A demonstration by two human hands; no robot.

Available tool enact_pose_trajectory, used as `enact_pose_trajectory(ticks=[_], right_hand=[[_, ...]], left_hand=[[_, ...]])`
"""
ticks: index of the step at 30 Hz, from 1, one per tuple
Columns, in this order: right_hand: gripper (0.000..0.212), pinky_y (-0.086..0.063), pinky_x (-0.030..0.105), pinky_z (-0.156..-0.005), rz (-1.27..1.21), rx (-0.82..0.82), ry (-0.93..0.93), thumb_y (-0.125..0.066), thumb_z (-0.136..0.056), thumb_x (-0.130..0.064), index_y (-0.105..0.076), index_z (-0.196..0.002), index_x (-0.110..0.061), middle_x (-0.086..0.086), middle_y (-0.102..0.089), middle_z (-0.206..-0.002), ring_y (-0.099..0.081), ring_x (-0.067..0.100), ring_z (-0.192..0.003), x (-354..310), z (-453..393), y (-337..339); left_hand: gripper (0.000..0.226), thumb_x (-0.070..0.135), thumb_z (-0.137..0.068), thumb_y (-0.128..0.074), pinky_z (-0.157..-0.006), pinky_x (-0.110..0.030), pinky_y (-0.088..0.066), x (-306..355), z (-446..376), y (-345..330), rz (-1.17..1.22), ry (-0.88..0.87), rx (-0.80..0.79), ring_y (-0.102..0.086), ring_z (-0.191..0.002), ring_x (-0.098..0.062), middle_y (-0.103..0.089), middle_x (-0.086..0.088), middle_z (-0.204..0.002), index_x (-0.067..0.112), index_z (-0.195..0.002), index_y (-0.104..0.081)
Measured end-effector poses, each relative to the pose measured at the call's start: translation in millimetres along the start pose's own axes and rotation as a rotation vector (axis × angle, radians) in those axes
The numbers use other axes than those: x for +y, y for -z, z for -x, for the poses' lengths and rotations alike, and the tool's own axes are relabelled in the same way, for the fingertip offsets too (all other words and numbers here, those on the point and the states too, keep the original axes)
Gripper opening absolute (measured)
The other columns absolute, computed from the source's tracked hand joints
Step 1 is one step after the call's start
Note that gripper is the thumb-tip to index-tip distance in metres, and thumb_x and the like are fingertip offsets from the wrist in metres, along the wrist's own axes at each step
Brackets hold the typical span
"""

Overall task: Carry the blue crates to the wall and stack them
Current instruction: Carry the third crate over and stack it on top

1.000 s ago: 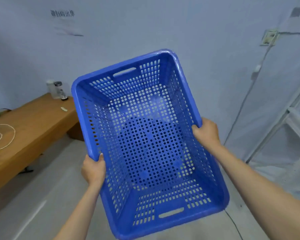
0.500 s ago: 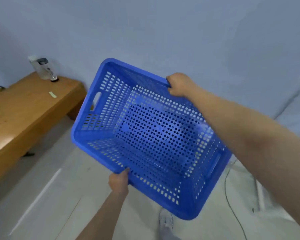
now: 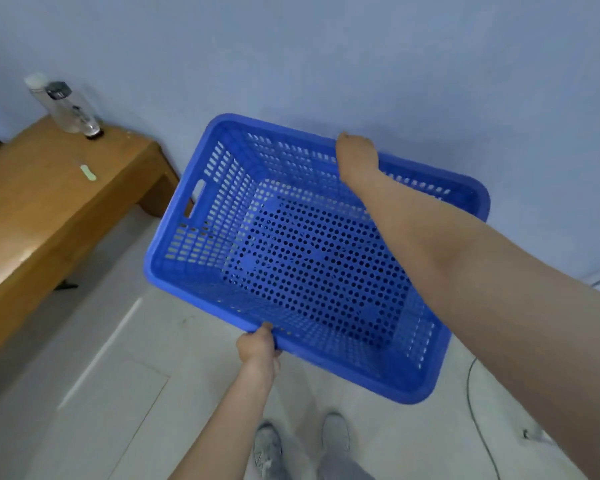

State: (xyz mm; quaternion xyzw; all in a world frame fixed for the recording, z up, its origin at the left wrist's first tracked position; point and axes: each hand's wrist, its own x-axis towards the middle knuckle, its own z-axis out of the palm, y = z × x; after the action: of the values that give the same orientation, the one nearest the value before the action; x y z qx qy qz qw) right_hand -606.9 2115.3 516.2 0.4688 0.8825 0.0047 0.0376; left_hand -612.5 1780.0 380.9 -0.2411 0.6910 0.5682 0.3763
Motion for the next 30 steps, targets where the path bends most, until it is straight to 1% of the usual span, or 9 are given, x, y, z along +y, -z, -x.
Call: enact_pose_trajectory(ticks=[2,4,6,10,17,21,25,28,30], right_hand=[[0.071,-0.038,0.045,-0.105,0.011,-0.024,-0.034,-0.066,-0.085,-0.002,-0.030,-0.146,0.004,0.023,-0.053,-0.131,-0.053,0.038,-0.119,3.8,-12.7,-11.0],[0.077,-0.023,0.052,-0.117,0.001,-0.105,-0.054,-0.062,-0.090,-0.010,-0.018,-0.153,-0.003,0.024,-0.036,-0.148,-0.041,0.040,-0.133,5.6,-15.0,-19.6],[0.077,-0.014,0.056,-0.120,-0.025,-0.138,-0.080,-0.055,-0.093,-0.013,-0.011,-0.157,-0.009,0.022,-0.029,-0.155,-0.037,0.039,-0.137,11.5,-7.9,-28.1],[0.066,-0.005,0.057,-0.121,-0.125,-0.041,-0.203,-0.052,-0.095,-0.020,-0.022,-0.153,-0.009,0.022,-0.031,-0.153,-0.037,0.038,-0.138,39.2,42.2,-34.2],[0.070,-0.022,0.055,-0.116,-0.264,-0.114,-0.615,-0.056,-0.089,-0.021,-0.024,-0.150,-0.007,0.024,-0.032,-0.148,-0.039,0.040,-0.134,81.1,167.6,-67.5],[0.061,-0.033,0.054,-0.109,-0.380,-0.040,-0.798,-0.055,-0.089,-0.022,-0.032,-0.143,-0.006,0.022,-0.039,-0.139,-0.044,0.041,-0.125,77.4,223.7,-66.1],[0.059,-0.040,0.049,-0.104,-0.493,-0.034,-0.901,-0.054,-0.090,-0.020,-0.031,-0.142,-0.004,0.024,-0.038,-0.137,-0.044,0.042,-0.124,64.3,259.2,-60.9],[0.057,-0.041,0.047,-0.104,-0.537,-0.040,-0.963,-0.052,-0.092,-0.019,-0.030,-0.142,-0.003,0.025,-0.036,-0.139,-0.042,0.043,-0.126,55.2,276.0,-61.2],[0.056,-0.041,0.048,-0.104,-0.566,-0.046,-0.978,-0.050,-0.093,-0.019,-0.030,-0.142,-0.002,0.026,-0.036,-0.139,-0.043,0.044,-0.125,54.7,282.1,-62.4]], left_hand=[[0.015,0.001,-0.095,-0.059,-0.077,-0.048,-0.058,6.9,-3.0,-18.8,0.006,0.019,-0.034,-0.064,-0.082,-0.035,-0.065,-0.019,-0.097,-0.003,-0.109,-0.057],[0.027,0.005,-0.095,-0.060,-0.071,-0.043,-0.056,17.2,-3.6,-39.8,-0.039,0.026,-0.061,-0.061,-0.070,-0.030,-0.061,-0.014,-0.084,-0.002,-0.121,-0.055],[0.039,0.008,-0.096,-0.060,-0.073,-0.047,-0.055,31.9,-4.0,-64.2,-0.111,0.029,-0.078,-0.054,-0.063,-0.025,-0.054,-0.012,-0.076,0.001,-0.134,-0.050],[0.044,0.011,-0.099,-0.056,-0.066,-0.049,-0.056,43.9,1.1,-88.8,-0.223,0.011,-0.101,-0.052,-0.065,-0.027,-0.052,-0.016,-0.082,0.000,-0.141,-0.046],[0.039,0.007,-0.098,-0.058,-0.086,-0.056,-0.056,59.5,-2.2,-73.1,-0.257,0.124,-0.315,-0.063,-0.101,-0.040,-0.060,-0.025,-0.118,0.001,-0.136,-0.049],[0.023,0.023,-0.102,-0.052,-0.068,-0.053,-0.055,71.7,2.1,-52.2,-0.550,0.145,-0.523,-0.063,-0.090,-0.041,-0.060,-0.022,-0.106,0.010,-0.121,-0.049],[0.022,0.024,-0.102,-0.052,-0.063,-0.049,-0.061,86.1,-10.6,-38.0,-1.029,-0.298,-0.593,-0.069,-0.075,-0.034,-0.069,-0.030,-0.099,0.008,-0.087,-0.053],[0.032,0.020,-0.102,-0.047,-0.052,-0.039,-0.054,116.4,-10.7,-43.5,-1.190,-0.763,-0.549,-0.052,-0.055,-0.027,-0.063,-0.027,-0.070,0.011,-0.071,-0.046],[0.035,0.021,-0.102,-0.044,-0.048,-0.032,-0.039,141.9,-9.3,-45.8,-1.321,-1.017,-0.517,-0.036,-0.046,-0.023,-0.044,-0.012,-0.053,0.012,-0.068,-0.042]])
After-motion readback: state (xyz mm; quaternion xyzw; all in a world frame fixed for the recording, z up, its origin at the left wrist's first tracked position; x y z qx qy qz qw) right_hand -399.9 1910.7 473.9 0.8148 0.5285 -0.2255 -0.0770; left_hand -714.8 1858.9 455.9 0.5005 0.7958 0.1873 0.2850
